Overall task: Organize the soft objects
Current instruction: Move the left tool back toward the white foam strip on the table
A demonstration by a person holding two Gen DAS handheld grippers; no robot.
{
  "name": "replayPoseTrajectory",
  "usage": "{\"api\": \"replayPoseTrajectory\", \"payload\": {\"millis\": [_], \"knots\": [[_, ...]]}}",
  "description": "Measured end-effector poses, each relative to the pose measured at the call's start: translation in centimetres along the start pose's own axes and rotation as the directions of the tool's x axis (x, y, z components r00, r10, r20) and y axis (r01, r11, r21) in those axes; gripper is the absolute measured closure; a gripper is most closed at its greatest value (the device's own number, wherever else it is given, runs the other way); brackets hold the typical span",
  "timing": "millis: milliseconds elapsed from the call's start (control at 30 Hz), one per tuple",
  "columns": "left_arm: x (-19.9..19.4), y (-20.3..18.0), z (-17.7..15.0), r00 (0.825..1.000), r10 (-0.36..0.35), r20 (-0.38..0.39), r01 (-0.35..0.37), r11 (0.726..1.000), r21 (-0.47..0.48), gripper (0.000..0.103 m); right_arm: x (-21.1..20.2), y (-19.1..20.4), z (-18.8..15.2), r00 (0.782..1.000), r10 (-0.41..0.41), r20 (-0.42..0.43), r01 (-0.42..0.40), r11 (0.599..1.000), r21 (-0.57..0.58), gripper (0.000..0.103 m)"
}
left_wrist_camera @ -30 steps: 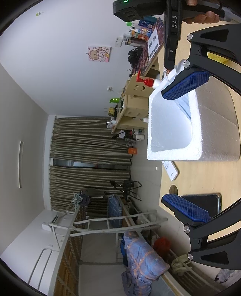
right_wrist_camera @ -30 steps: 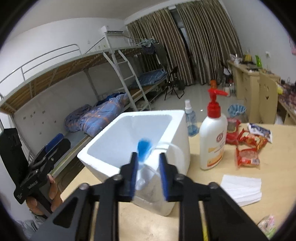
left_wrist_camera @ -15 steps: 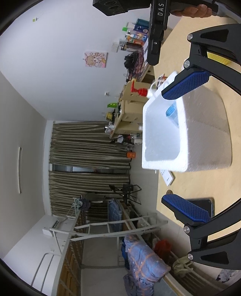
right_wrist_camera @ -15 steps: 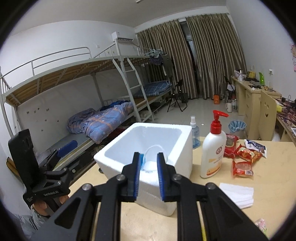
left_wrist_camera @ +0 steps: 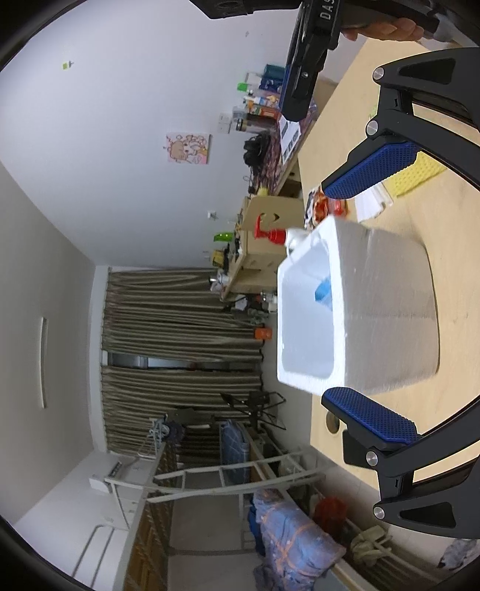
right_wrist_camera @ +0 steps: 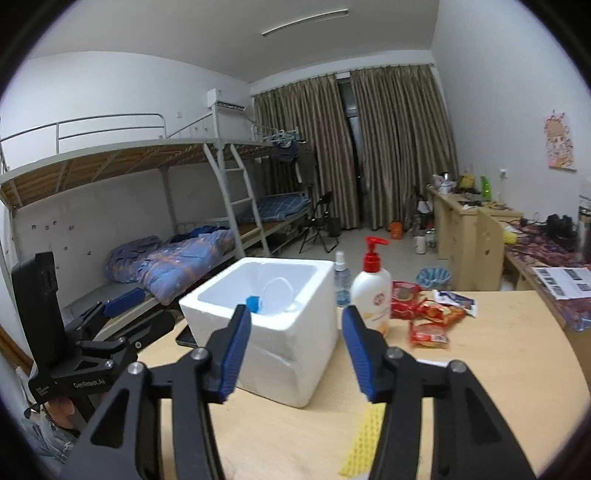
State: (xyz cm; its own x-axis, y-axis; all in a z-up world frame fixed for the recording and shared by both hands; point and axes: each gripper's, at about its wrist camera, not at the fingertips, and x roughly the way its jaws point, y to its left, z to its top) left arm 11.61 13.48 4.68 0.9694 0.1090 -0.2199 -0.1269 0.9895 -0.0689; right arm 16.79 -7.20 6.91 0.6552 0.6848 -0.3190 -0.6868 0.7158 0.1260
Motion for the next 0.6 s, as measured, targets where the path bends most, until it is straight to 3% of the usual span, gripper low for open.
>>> {"api": "replayPoseTrajectory", "payload": {"millis": [167,400,600], "knots": [[-0.7,-1.8,-0.4,1.0,-0.028,0.007,0.028,0.999,0.018,0.001,-1.8,-1.0,-0.6,0.994,-0.093,0.049,0.091,0.995,0.043,0.005],[-1.2,-3.9,-1.2,1.0,-0.025,-0.008,0.025,0.999,0.028,0.001,-3.2,-1.8,-1.4,0.985,-0.164,0.043,0.162,0.986,0.047,0.0],[-1.5,-5.4,-1.7,0.997,-0.076,-0.031,0.076,0.997,0.03,0.001,-5.0,-2.5,-2.7,0.979,-0.193,0.059,0.189,0.98,0.067,0.0]]}}
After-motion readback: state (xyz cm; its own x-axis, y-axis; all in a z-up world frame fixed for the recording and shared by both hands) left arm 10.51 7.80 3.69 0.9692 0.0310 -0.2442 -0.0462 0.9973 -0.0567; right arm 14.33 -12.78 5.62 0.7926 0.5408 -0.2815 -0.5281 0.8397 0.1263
